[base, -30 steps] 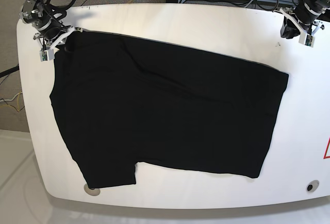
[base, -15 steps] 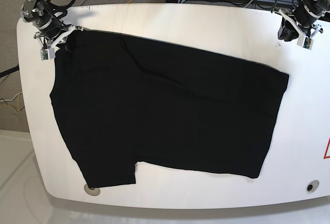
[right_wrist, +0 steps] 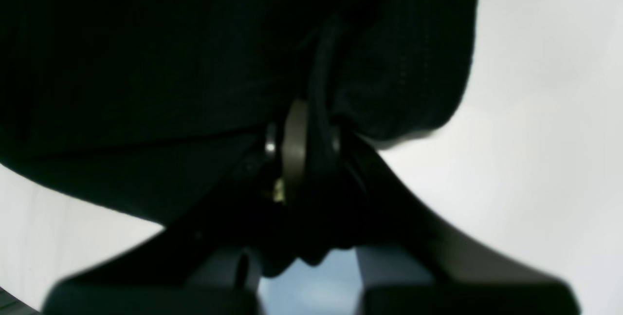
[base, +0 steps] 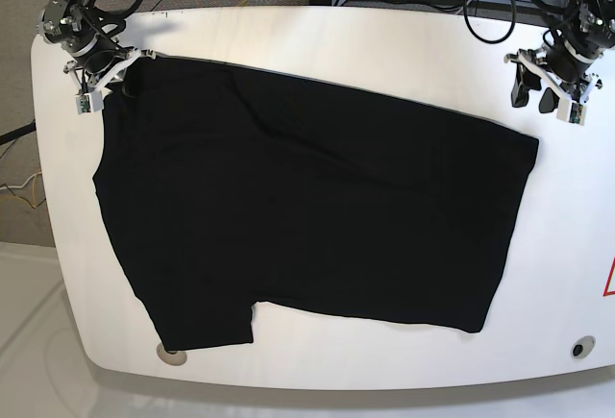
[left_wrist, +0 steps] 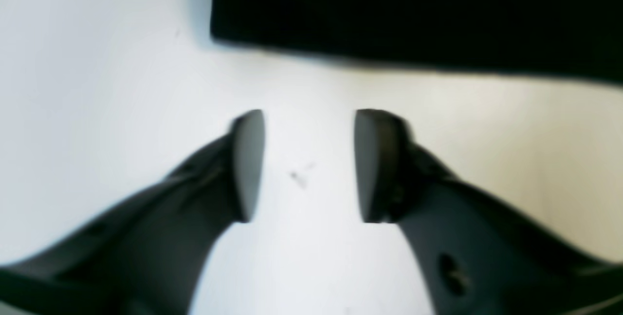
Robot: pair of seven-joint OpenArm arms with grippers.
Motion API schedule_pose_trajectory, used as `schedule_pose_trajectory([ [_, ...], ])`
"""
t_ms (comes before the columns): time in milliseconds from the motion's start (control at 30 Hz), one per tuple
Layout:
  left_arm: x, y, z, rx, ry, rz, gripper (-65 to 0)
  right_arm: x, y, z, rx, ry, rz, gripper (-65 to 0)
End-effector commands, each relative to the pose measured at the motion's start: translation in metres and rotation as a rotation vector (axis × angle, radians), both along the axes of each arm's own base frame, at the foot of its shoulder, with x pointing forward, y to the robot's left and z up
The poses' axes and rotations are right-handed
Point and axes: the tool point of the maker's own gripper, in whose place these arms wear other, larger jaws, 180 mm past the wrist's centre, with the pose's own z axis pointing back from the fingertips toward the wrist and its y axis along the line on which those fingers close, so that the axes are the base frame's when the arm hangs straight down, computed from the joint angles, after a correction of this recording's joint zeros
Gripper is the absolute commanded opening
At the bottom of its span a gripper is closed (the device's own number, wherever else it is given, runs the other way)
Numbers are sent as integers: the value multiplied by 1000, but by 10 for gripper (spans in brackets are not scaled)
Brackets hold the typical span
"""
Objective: Fold the T-shirt properly
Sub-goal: 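Open the left gripper and lift it off the shirt corner, then lower the left gripper onto the black shirt's corner and close it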
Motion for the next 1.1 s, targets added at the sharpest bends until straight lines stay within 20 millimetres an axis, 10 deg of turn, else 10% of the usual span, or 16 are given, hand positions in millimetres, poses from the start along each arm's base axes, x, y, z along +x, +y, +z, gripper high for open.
schedule_pose_trajectory([
  [0, 5, 4, 5, -6, -25, 1, -330, 4, -5, 6, -14, -16, 7, -650],
  [667, 19, 39, -22, -85, -4, 135, -336, 2, -5, 7, -25, -8, 11, -650],
  [1067, 52, 19, -33, -69, 20, 59, -308, 3, -4, 6, -22, -6, 10, -650],
])
